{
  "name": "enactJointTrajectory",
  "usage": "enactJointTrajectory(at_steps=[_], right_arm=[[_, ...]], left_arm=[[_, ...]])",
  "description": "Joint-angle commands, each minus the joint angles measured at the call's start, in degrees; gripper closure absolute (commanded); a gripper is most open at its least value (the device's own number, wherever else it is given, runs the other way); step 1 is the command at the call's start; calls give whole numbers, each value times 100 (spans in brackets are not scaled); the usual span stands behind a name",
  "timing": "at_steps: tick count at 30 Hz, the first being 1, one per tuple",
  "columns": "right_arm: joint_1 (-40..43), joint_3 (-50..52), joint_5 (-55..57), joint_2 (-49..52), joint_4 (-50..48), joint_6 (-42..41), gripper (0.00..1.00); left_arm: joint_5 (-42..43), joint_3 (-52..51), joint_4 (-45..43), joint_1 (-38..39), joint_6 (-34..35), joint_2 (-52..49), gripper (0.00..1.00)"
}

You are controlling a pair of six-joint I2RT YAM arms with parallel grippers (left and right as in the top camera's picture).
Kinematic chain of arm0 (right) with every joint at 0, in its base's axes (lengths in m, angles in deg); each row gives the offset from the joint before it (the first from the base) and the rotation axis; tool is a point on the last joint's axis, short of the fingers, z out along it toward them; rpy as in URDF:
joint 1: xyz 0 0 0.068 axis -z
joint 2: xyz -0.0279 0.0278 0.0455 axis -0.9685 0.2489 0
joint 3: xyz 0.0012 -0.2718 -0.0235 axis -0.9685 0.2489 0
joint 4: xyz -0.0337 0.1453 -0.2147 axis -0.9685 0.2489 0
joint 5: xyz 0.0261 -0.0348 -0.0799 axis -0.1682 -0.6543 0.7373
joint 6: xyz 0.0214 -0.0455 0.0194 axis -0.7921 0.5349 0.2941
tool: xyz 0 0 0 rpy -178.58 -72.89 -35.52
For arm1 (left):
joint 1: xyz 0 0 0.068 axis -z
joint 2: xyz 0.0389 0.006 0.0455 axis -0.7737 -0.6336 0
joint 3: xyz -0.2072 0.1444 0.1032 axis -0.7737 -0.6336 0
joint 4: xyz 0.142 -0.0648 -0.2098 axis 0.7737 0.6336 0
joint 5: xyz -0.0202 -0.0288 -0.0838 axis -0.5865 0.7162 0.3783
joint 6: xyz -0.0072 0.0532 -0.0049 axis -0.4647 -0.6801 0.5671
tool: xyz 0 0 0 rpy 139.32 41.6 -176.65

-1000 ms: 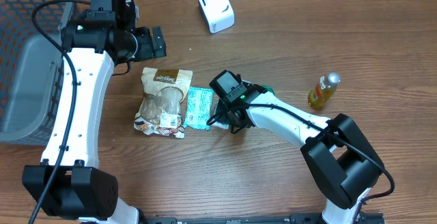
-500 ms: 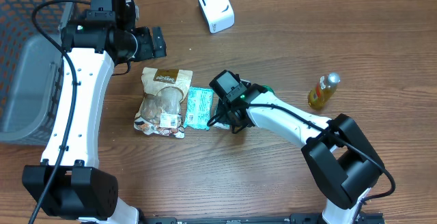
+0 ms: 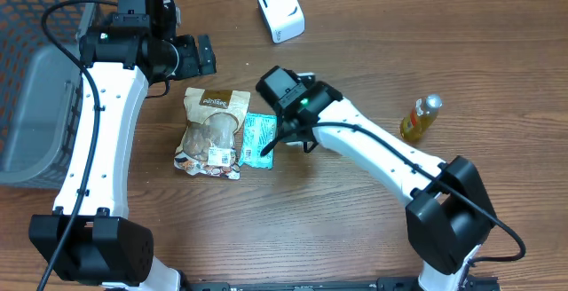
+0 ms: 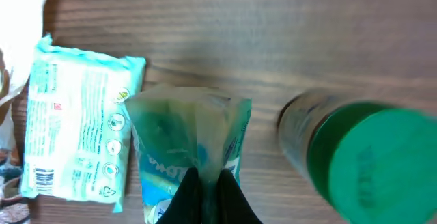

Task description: Scan the item barcode

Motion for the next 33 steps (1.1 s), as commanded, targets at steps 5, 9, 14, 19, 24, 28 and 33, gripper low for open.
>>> enactJointTrajectory(at_steps=[5,9,14,19,24,28,33], right_arm=[[-1071,-127,2592,116,280,1128,96],[-1436,-120,3167,385,446,1130,96],[-1657,-118,4026,938,570,1172,96],[-1738,-118,4778,1353,625,1169,96],[-1742,-118,4568,1611,603,1167,96],[-1744,-118,4610,1862,608,1169,97],[-1764,-118,4461,2024,603,1169,96]], left_arm=[[59,79,-2,-20,-66,-11,0],[59,79,-2,-20,-66,-11,0],[59,79,-2,-20,-66,-11,0],[59,79,-2,-20,-66,-11,0],[59,79,-2,-20,-66,-11,0],[59,79,-2,-20,-66,-11,0],[59,79,-2,-20,-66,-11,0]])
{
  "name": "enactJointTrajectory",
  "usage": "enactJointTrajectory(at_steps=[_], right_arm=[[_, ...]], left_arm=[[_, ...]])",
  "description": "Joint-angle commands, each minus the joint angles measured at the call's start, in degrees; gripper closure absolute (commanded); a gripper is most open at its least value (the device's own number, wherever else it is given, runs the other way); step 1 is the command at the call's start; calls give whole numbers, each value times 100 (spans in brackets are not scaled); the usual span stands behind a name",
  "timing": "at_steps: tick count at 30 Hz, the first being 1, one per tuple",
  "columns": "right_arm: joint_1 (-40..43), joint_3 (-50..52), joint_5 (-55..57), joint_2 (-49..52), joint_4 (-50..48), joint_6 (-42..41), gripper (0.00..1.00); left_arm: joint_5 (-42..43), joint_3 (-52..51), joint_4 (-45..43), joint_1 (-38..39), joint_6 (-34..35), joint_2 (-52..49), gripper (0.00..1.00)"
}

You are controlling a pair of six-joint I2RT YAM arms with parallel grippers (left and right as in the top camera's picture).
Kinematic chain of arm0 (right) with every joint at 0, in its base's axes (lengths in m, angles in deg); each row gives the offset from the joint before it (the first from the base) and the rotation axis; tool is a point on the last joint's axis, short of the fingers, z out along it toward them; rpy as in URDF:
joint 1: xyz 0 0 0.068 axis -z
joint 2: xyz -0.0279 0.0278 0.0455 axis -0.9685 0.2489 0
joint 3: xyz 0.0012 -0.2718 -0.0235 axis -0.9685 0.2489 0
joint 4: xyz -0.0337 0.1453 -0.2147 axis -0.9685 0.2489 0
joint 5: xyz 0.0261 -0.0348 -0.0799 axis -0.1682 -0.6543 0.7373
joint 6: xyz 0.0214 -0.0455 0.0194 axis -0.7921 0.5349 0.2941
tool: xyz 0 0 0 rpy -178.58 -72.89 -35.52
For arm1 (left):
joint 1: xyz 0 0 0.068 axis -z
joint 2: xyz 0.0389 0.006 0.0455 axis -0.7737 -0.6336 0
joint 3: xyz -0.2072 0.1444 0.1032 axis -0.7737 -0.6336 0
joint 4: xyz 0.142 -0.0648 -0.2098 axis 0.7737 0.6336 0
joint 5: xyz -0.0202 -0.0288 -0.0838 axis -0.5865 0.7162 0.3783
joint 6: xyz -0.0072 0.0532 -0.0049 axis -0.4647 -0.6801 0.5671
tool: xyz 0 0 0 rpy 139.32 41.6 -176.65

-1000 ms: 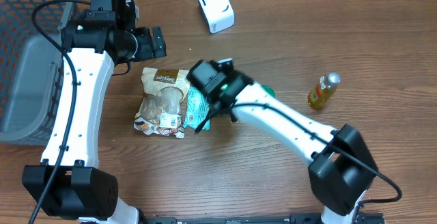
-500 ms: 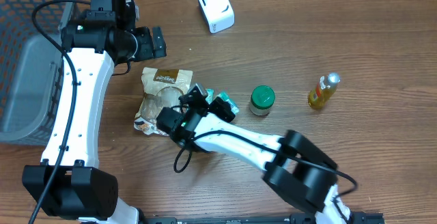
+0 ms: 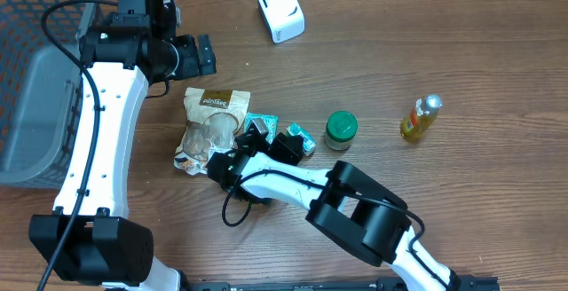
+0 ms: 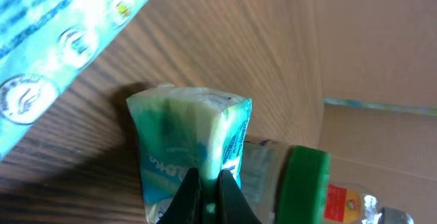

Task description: Scan the item barcode

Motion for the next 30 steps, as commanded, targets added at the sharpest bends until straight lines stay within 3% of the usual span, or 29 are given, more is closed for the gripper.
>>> enactJointTrajectory(at_steps=[1,4,8,12,14,30], right_arm=[[-61,-105,-79,59,-26,-2,96],[-66,-105,-411,59,-26,-4,90],[-66,-105,-553,59,-28,-4,89],[-66,-107,-551,57,-28,-4,59],[-66,-114,-549,57,-26,-4,51],[15,-407,-540,-413,-24,-24,46]], left_arm=[[59,79,-2,-20,-68,-11,0],[59,79,-2,-20,-68,-11,0],[59,79,-2,-20,-68,-11,0],[59,79,-2,-20,-68,-11,0],[59,79,-2,-20,-68,-11,0],[59,79,-2,-20,-68,-11,0]])
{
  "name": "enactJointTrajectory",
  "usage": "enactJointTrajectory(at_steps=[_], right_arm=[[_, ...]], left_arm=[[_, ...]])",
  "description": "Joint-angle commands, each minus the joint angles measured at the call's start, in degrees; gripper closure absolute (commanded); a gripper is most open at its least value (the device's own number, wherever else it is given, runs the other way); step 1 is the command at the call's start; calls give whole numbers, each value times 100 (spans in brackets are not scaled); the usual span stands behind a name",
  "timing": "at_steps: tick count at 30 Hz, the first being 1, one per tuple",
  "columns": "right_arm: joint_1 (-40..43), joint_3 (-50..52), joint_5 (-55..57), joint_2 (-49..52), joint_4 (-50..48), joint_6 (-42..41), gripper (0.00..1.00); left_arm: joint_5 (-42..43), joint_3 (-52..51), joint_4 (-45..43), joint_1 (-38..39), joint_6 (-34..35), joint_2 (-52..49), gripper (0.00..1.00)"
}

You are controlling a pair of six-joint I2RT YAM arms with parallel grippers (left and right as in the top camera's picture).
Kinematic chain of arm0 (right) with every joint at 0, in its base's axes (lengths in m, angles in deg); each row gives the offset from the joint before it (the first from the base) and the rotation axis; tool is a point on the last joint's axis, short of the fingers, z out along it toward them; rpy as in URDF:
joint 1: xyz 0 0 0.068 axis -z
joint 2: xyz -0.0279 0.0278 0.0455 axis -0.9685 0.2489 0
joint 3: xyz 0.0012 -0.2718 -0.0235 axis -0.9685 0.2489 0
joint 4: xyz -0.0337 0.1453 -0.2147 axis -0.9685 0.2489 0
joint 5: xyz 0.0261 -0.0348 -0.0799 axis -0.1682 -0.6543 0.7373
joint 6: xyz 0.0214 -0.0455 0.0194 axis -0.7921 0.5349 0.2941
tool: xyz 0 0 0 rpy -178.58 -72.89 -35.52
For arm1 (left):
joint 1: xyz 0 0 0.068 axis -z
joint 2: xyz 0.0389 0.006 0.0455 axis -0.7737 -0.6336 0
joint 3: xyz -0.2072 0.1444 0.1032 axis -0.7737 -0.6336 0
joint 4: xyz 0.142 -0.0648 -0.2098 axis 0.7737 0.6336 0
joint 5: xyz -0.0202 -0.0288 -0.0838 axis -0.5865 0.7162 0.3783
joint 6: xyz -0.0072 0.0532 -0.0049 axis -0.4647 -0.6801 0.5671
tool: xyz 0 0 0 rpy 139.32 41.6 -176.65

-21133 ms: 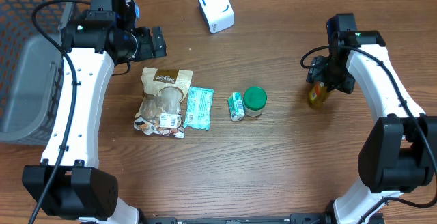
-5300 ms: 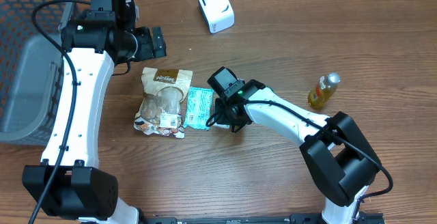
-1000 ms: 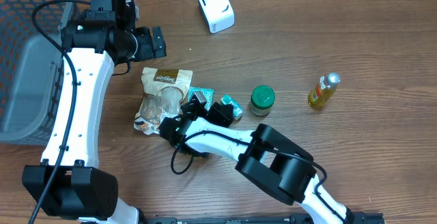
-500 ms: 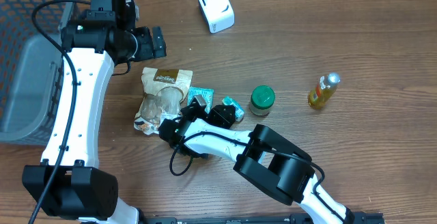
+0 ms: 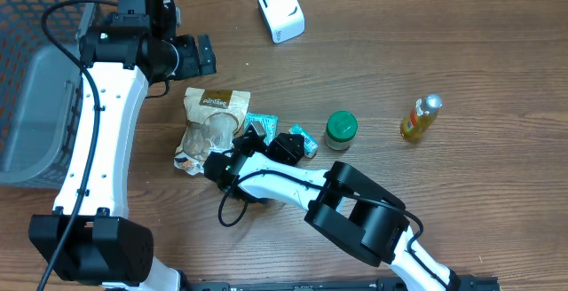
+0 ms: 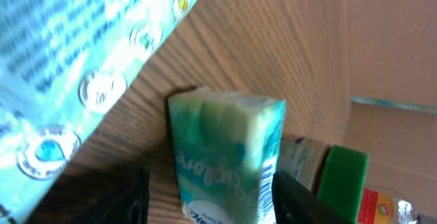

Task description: Scan the item barcode

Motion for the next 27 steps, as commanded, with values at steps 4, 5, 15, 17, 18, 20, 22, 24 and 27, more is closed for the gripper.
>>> enactJointTrajectory(at_steps=[4,5,15,17,18,20,22,24,27], right_arm=[[199,-249,-173,-743,-33,-57,46],[258,-249,-345,-807,-33,-55,46],[1045,-236,-2280,-927,-118,415,46],[1180,-236,-2398,-927,-114,428,45],[1307,-236,-2850,-927,-125,608,46],[1443,-236,-3460,-927,-131,719,46],[1569,-236,-3932,-927,-127,713,48],[1672,-232,-4306,-927,-127,710,53],[1759,-232,-4540,-927,-146,660,67]], left_arm=[[59,79,-2,-20,-66,-11,0],[59,79,-2,-20,-66,-11,0],[59,79,-2,-20,-66,-11,0],[57,79,-2,-20,-66,-11,0],[59,79,-2,-20,-66,-11,0],[59,79,-2,-20,-66,-11,0],[59,79,-2,-20,-66,-11,0],[59,79,-2,-20,-66,-11,0],[59,79,-2,-20,-66,-11,0]])
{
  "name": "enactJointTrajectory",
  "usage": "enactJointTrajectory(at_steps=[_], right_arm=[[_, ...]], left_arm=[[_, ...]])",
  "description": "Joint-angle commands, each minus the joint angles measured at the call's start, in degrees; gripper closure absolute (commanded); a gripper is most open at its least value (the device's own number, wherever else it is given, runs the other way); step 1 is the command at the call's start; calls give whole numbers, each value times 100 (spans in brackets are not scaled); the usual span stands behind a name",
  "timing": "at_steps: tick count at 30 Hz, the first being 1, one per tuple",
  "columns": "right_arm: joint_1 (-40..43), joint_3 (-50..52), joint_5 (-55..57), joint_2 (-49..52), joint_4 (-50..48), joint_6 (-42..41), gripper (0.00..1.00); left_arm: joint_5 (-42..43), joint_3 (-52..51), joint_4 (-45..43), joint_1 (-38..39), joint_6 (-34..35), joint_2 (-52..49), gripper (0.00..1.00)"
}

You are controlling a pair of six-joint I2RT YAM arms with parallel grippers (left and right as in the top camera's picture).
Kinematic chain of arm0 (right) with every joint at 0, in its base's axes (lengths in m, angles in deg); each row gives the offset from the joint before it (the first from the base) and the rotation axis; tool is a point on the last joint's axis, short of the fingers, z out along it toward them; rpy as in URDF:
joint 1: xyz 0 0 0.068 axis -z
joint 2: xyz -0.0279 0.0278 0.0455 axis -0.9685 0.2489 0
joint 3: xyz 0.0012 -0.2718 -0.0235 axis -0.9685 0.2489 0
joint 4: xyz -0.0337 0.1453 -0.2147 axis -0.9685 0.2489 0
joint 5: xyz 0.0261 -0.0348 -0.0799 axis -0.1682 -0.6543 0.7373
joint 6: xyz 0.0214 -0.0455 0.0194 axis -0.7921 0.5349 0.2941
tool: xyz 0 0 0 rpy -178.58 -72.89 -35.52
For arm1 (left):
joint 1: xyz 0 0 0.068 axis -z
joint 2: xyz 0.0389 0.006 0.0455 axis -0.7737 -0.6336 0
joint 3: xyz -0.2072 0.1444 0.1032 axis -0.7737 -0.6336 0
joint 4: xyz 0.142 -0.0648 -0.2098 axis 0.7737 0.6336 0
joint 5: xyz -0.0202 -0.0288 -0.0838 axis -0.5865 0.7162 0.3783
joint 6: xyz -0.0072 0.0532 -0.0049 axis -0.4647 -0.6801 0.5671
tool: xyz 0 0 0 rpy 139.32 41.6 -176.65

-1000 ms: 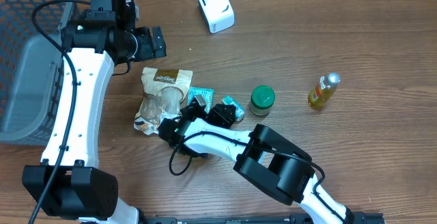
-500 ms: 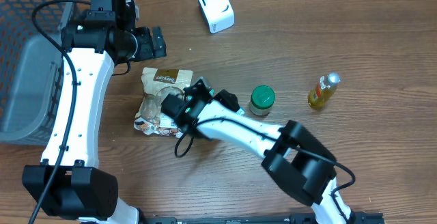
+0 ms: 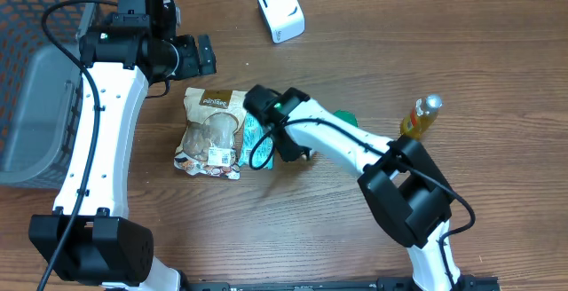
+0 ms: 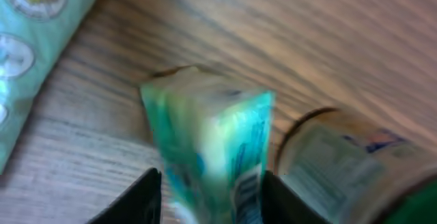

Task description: Scan the item barcode

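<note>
A small teal pack [image 4: 212,135] stands on the table with a barcode on its right side. It sits between the fingers of my right gripper [image 4: 212,186], which is open, one finger close to each side. In the overhead view the right gripper [image 3: 288,149] and arm hide this pack. The white scanner [image 3: 280,10] stands at the far edge. My left gripper [image 3: 200,56] hovers open at the upper left, holding nothing.
A teal wipes packet [image 3: 256,138] and a brown snack bag [image 3: 211,131] lie left of the right gripper. A green-lidded jar [image 4: 341,156] stands just right of the pack. A yellow bottle [image 3: 420,118] lies far right, a grey basket [image 3: 35,105] far left.
My right wrist has swung round from the near-left side of the pack to above it, over the jar. Its fingers still straddle the pack, now closer to its sides. The left arm is unmoved.
My right gripper was shut on the small teal pack's top edge beside the wipes packet. It still held it with the arm twisted low over the table. Then the jaws stood open with the pack upright between them, and now they sit closer round it.
</note>
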Motion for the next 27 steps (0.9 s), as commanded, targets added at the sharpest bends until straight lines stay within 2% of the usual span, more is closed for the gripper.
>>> enactJointTrajectory(at_steps=[1,8,11,15,27], right_arm=[[103,-98,-754,-138,-57,-20,69],[92,-105,-741,-138,-223,-581,70],[46,-162,-737,-138,-267,-817,78],[2,-203,-664,-138,-317,-1163,80],[-789,-201,2009,-138,442,-2061,83]], left_arm=[[59,79,-2,-20,-68,-11,0],[59,79,-2,-20,-68,-11,0],[59,79,-2,-20,-68,-11,0],[59,79,-2,-20,-68,-11,0],[59,79,-2,-20,-68,-11,0]])
